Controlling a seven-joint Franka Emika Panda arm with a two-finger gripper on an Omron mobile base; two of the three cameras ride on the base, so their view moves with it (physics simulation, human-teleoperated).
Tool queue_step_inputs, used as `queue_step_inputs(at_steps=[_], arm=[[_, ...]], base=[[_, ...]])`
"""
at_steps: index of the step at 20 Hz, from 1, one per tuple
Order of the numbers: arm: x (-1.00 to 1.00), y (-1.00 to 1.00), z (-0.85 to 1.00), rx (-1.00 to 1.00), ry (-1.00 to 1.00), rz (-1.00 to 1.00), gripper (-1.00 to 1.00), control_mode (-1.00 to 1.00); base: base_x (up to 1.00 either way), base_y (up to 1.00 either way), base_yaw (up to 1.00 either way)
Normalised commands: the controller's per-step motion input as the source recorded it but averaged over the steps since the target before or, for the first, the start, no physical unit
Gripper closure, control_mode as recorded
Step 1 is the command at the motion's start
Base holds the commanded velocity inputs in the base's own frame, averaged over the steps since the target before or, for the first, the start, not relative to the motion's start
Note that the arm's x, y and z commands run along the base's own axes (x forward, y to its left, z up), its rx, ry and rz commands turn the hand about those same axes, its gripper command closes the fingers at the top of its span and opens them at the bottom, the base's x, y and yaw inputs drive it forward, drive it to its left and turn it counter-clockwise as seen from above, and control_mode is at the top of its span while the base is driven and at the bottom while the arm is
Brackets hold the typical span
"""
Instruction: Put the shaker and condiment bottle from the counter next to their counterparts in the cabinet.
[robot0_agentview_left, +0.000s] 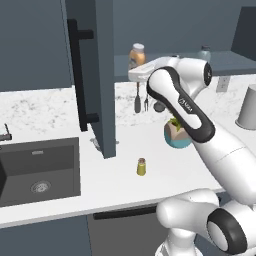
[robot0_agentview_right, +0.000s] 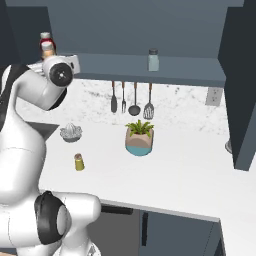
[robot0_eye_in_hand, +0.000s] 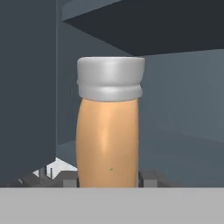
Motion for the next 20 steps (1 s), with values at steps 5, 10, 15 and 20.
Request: queue_step_inputs(at_steps=[5,10,15,20], arm=[[0.40,0.02,-0.15,0.00,0.00,0.00,1.00,-1.00],[0.41,0.10,-0.11,0.00,0.01,0.00,1.00,-1.00],[0.47,0.21,-0.01,0.00,0.05,0.00,1.00,-1.00],[0.49,0.06,0.00,0.00,0.01,0.00,1.00,-1.00]], base=[[0.00,0.00,0.00],[0.00,0.00,0.00],[0.00,0.00,0.00],[0.00,0.00,0.00]])
